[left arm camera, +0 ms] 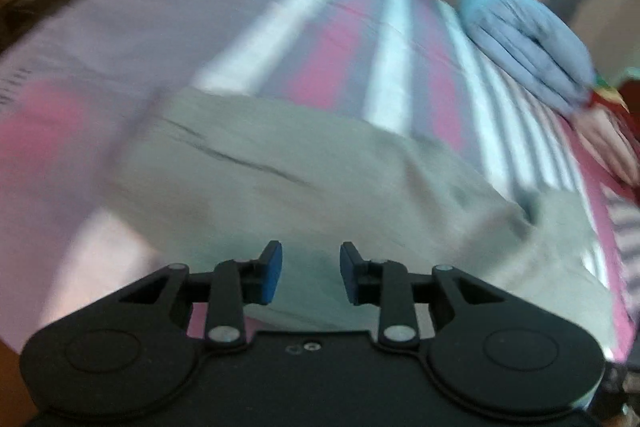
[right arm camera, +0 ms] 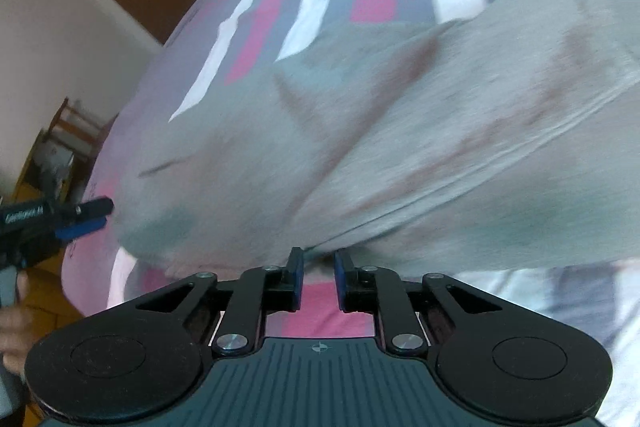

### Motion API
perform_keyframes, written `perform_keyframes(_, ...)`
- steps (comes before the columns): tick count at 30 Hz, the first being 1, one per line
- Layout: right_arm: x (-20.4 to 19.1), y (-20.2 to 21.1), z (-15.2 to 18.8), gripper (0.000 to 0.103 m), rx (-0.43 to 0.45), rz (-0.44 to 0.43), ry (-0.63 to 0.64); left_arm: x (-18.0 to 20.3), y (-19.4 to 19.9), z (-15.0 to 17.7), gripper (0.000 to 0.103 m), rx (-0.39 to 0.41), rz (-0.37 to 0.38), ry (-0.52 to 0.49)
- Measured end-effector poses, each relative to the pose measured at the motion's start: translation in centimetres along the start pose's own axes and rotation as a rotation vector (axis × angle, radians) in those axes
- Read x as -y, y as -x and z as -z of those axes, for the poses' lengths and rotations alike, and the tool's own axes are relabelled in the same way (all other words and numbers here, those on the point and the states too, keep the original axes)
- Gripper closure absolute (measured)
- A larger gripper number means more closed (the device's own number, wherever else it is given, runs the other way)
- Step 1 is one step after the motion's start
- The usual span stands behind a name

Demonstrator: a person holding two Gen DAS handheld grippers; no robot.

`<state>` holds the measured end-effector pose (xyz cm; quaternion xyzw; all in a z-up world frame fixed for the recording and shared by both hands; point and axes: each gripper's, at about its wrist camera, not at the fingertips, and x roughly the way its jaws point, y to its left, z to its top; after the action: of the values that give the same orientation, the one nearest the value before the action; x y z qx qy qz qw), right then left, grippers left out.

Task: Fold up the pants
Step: 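Lift the waistband with both tools and fold it over toward the pant cuffs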

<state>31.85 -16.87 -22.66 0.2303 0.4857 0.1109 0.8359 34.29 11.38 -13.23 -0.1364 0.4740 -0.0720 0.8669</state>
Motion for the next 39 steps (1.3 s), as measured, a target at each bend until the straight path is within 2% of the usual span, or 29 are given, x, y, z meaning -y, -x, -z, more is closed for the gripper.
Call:
perform_keyframes(2,1.1,0.7,-0.2,0.087,0.01,0.014,-0.021,1.3,-1.0,0.8,0.08,-0.003,-0.018,0.004)
perform_keyframes(4,1.9,1.2,-0.3,0.087,0.004,0.001,-0.056,0.6,-1.3,1.2,0.082,-0.009,-0.069,0.074)
perform_keyframes(6,1.9,1.5,-0.2,0.087,0.001,-0.011,-0.047,-1.6,-0.2,1.5,0.082,0.019,-0.085,0.188)
perform_keyframes(8,2.1,1.5,-0.1,0.087,0.001,-0.022,-0.05,-4.7,1.6,1.5,0.082,0.061,-0.147,0.287)
perform_keyframes(9,2.4,1.4,-0.2,0.087,-0.005,-0.031,-0.068,-6.2,2.3,1.5,0.074,0.073,-0.177,0.329)
perform_keyframes(11,3.0,1.1,-0.3,0.087,-0.012,-0.036,-0.1,-9.4,3.0,1.1,0.069,0.072,-0.219,0.422)
perform_keyframes(13,3.2,0.7,-0.4,0.086,-0.015,-0.035,-0.11,-12.0,3.1,0.9,0.069,0.065,-0.196,0.51)
perform_keyframes(15,3.0,0.3,-0.4,0.086,-0.018,-0.037,-0.109,-13.1,2.4,0.8,0.069,0.047,-0.161,0.554)
perform_keyframes(19,2.6,0.0,-0.2,0.086,-0.021,-0.035,-0.109,-12.7,0.6,-0.2,0.069,0.047,-0.093,0.562)
perform_keyframes(22,2.3,-0.4,-0.3,0.086,-0.021,-0.025,-0.107,-12.7,-0.5,-0.9,0.07,0.058,-0.102,0.561)
perform_keyframes(24,2.2,-0.7,-0.6,0.086,-0.019,-0.019,-0.11,-12.9,-1.0,-0.9,0.083,0.063,-0.076,0.572)
perform_keyframes(27,1.9,-0.6,-0.6,0.086,-0.014,-0.013,-0.105,-12.8,-1.2,-1.1,0.09,0.093,-0.103,0.564)
perform_keyframes(31,1.8,-1.0,-0.5,0.086,-0.014,-0.004,-0.107,-12.7,-0.7,-1.0,0.094,0.129,-0.102,0.562)
perform_keyframes(34,1.8,-1.5,-0.7,0.086,-0.023,-0.007,-0.137,-13.3,0.4,-1.3,0.094,0.177,-0.067,0.593)
perform_keyframes(35,1.7,-1.4,-0.8,0.086,-0.023,-0.01,-0.138,-13.2,0.3,-1.5,0.094,0.173,-0.083,0.561)
perform_keyframes(37,1.5,-1.1,-0.9,0.086,-0.015,-0.015,-0.124,-12.8,-1.6,-0.9,0.094,0.088,-0.157,0.494)
perform_keyframes(39,1.4,-1.1,-0.9,0.086,-0.018,-0.006,-0.104,-12.4,-2.3,-0.2,0.091,0.058,-0.17,0.462)
